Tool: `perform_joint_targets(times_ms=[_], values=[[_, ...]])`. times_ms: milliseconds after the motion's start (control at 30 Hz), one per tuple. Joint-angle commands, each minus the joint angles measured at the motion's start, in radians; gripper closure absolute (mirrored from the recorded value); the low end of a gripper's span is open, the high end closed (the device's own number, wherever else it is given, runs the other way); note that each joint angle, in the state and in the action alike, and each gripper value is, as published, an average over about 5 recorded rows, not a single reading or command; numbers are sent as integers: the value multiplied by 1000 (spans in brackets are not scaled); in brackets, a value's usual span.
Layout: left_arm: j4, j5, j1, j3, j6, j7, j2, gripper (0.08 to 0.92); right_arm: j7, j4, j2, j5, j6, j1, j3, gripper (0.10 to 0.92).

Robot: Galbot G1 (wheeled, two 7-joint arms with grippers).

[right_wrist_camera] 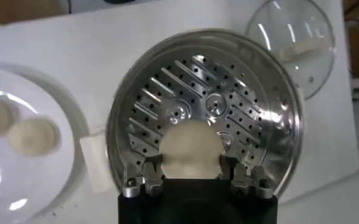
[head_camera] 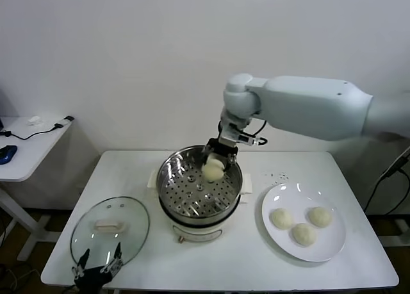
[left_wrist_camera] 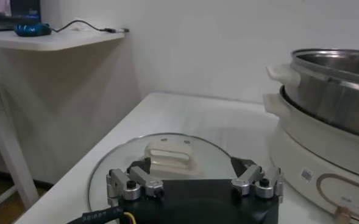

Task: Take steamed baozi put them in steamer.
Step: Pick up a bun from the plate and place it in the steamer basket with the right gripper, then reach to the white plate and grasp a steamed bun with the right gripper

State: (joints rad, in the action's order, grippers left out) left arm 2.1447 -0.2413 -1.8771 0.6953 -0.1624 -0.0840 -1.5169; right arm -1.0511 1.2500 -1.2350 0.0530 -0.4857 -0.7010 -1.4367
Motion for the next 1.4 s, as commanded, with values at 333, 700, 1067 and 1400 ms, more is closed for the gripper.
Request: perform_joint_targets(times_ms=[333,700,1067,1400], values=[[-13,-1,13,1,3,-1,4,177,55,-344,-202,-255,-127,197,60,372],[-27,-10,30,23,2,-7,7,177,110,-425,-237,-281,-146,230,90,375],[-20,-18,30,31,-3,-8,2,177,34,-281,-118,-59,-153,59,87,208],[-21,-11,44,32,-3,-4,-2,177,-71,-166,196,554,155,-325,-278,203]])
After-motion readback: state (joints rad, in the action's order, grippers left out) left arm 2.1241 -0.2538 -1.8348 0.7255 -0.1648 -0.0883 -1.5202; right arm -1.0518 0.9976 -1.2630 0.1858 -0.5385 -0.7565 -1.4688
